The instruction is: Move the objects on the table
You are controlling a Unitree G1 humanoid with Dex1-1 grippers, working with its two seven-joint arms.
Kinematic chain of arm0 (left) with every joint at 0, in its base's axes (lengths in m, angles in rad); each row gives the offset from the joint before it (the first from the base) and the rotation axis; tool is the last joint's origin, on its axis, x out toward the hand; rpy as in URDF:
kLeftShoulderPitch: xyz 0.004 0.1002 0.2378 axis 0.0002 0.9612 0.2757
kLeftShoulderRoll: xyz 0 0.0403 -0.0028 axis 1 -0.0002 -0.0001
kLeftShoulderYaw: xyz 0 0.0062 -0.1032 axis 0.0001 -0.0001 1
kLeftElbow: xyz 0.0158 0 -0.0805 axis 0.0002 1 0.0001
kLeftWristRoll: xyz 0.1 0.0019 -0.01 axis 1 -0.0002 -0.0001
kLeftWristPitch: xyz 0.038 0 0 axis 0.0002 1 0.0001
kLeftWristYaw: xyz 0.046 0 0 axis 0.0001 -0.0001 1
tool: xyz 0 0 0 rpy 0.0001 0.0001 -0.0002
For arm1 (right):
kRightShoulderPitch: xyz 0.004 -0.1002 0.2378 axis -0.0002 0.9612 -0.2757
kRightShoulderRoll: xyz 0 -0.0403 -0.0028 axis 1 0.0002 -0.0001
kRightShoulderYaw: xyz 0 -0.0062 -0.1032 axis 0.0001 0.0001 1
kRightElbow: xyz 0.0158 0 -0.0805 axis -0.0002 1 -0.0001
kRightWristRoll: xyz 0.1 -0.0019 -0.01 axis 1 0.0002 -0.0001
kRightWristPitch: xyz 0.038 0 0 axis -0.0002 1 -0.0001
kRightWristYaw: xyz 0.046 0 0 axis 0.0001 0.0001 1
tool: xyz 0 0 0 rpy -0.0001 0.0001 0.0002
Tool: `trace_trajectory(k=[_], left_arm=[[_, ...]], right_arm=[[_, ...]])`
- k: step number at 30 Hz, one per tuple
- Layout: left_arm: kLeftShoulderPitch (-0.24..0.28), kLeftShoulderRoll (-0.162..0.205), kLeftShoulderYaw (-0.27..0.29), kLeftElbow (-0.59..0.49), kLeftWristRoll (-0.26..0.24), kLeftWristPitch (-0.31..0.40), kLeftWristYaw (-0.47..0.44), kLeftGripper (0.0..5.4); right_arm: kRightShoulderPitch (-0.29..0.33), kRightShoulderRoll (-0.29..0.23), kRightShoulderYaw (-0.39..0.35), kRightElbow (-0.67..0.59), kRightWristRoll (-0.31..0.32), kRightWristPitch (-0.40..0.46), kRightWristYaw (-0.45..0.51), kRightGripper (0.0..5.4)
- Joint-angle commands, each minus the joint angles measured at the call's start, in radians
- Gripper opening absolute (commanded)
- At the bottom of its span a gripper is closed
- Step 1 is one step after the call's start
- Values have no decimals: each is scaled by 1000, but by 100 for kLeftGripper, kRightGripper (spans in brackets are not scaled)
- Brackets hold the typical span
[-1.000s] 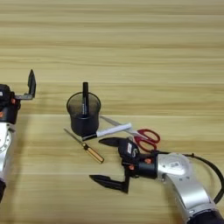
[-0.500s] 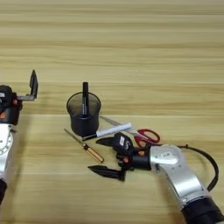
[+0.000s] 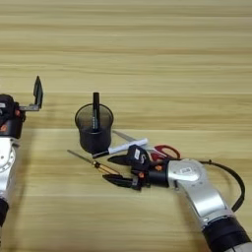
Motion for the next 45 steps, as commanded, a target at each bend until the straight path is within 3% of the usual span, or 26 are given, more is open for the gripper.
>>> trace_trajectory(k=[1, 7, 33, 45], left_arm=[[-12, 1, -2, 8, 1, -6, 5, 540], [-13, 0, -3, 9, 1, -7, 5, 540], [-13, 2, -4, 13, -5, -12, -4, 540], [-16, 2, -4, 21, -6, -17, -8, 540]], right_arm=[[-11, -14, -8, 14, -13, -3, -1, 164], [-21, -21, -28, 7, -1, -1, 4, 90], [-14, -34, -79, -86, 101, 50, 58, 89], [-1, -72, -116, -211, 182, 83, 111, 89]])
